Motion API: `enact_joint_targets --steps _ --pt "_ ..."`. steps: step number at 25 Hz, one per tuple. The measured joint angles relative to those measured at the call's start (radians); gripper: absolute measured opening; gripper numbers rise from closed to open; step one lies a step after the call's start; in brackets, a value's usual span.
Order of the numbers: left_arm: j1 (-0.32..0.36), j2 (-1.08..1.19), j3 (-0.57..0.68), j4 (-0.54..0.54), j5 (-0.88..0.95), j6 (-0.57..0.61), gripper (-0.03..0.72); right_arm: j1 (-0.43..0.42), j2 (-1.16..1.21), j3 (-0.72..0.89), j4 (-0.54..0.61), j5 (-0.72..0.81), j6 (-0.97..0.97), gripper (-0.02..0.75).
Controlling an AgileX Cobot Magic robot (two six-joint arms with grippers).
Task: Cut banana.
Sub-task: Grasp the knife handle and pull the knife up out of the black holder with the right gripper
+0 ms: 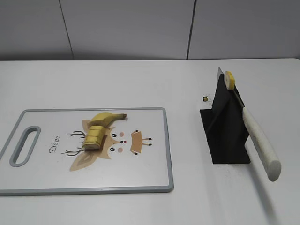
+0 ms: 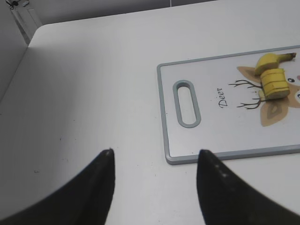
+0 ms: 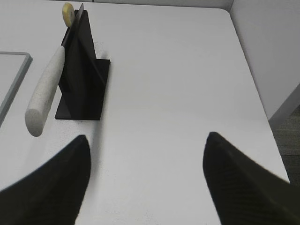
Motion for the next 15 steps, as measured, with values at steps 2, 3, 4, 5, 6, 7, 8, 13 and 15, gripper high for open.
enact_joint_targets --steps 2,3,4,5,6,7,8,13,15 --pt "0.000 0.000 0.000 0.000 0.000 0.000 0.543 0.000 0.000 0.000 0.000 0.000 -0.001 0.564" --pt "0.000 0.000 0.000 0.000 0.000 0.000 0.543 0.000 0.000 0.000 0.000 0.000 -0.001 0.564" --pt "0.000 0.000 0.000 0.000 0.000 0.000 0.543 0.000 0.000 0.000 0.001 0.000 -0.001 0.564" --pt "0.000 0.000 0.000 0.000 0.000 0.000 0.543 0.000 0.000 0.000 0.001 0.000 -0.001 0.564" --pt "0.000 0.000 0.000 0.000 0.000 0.000 0.543 0.000 0.000 0.000 0.000 0.000 -0.001 0.564" --pt "0.000 0.000 0.000 0.000 0.000 0.000 0.543 0.000 0.000 0.000 -0.002 -0.001 0.000 0.564" --pt "0.000 0.000 0.000 0.000 0.000 0.000 0.543 0.000 0.000 0.000 -0.005 -0.001 0.003 0.564" --pt "0.000 0.000 0.000 0.000 0.000 0.000 0.543 0.000 0.119 -0.006 -0.001 0.022 0.009 0.602" --pt "0.000 0.000 0.000 0.000 0.000 0.000 0.543 0.000 0.185 -0.021 0.003 0.020 0.009 0.614"
